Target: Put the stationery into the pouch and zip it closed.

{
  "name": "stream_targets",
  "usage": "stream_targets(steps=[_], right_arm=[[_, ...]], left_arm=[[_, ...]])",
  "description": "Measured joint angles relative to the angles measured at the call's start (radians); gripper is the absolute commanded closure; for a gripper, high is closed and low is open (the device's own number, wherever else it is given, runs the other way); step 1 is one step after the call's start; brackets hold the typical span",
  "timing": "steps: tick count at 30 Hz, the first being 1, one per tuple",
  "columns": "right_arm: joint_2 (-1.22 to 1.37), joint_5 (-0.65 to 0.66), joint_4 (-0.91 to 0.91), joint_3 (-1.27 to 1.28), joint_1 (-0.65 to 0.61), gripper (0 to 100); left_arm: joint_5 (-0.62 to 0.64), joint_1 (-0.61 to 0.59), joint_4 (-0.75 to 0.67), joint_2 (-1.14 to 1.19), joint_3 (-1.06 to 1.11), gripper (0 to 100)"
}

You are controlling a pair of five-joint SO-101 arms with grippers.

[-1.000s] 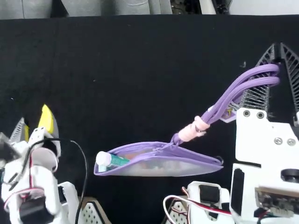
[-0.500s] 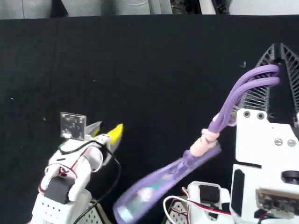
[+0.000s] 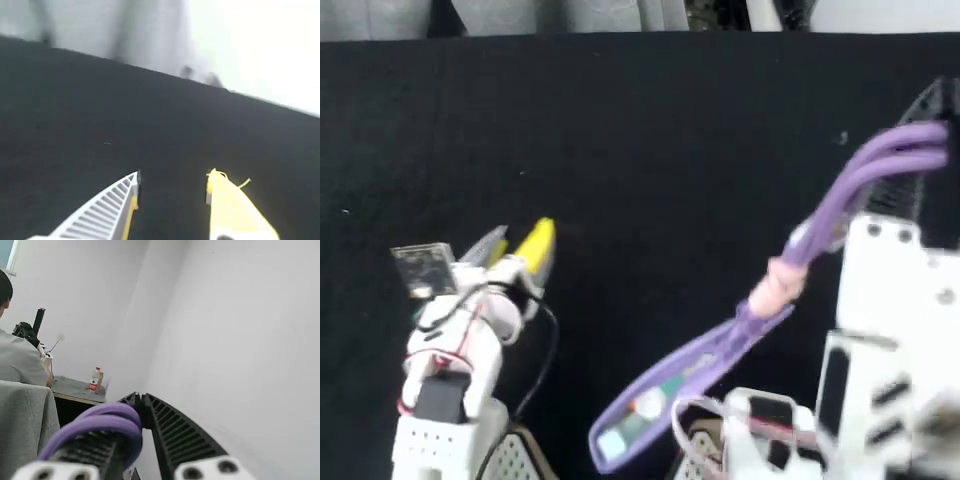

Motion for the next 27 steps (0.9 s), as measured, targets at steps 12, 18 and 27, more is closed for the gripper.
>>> stream_targets(steps=[12, 18, 27], right_arm=[[0.371, -0.061, -0.293, -0.078, -0.15, 98.7], [0.54, -0.061, -0.308, -0.301, -0.354, 98.7], [0.931, -0.061, -0.321, -0.74, -0.535, 98.7]], left_arm=[[0.049, -0.163, -0.183, 0.002, 0.086, 78], [0.049, -0.167, -0.183, 0.002, 0.086, 78], [0.049, -0.204, -0.183, 0.002, 0.086, 78]])
